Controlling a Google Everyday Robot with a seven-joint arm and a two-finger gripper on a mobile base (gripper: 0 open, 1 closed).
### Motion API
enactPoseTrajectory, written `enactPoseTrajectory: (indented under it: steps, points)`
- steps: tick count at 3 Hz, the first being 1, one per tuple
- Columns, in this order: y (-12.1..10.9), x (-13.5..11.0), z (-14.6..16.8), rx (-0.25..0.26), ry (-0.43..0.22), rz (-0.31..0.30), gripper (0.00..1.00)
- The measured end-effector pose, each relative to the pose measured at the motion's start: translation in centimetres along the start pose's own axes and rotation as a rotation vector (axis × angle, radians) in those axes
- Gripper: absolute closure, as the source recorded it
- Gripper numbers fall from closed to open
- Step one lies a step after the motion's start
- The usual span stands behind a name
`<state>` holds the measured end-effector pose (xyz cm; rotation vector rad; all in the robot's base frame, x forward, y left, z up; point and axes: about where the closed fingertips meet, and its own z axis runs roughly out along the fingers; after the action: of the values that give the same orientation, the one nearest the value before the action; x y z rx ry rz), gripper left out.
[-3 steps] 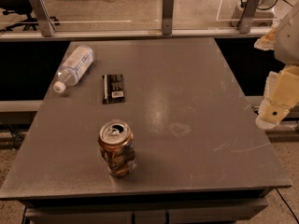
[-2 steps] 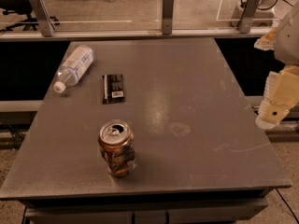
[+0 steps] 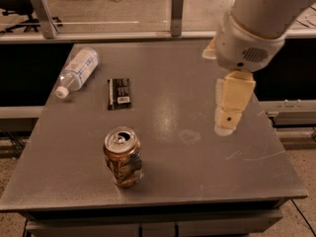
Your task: Pick orange can
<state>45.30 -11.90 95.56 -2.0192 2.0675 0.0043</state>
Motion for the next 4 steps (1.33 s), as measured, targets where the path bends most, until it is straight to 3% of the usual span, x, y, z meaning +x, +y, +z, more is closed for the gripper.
enactPoseTrajectory:
  steps: [1,2,3,4]
  points:
    - [0.8,-6.1,3.3,-0.080,-0.031,-0.149,0.00]
    - [2.9,-10.3,5.4,-0.127,-0.076,-0.276,0.00]
    - [6.1,-13.7,6.4,-0.124,-0.073,-0.423,0.00]
    - [8.6,-15.1,6.5,-0.099,-0.052,-0.507,0.00]
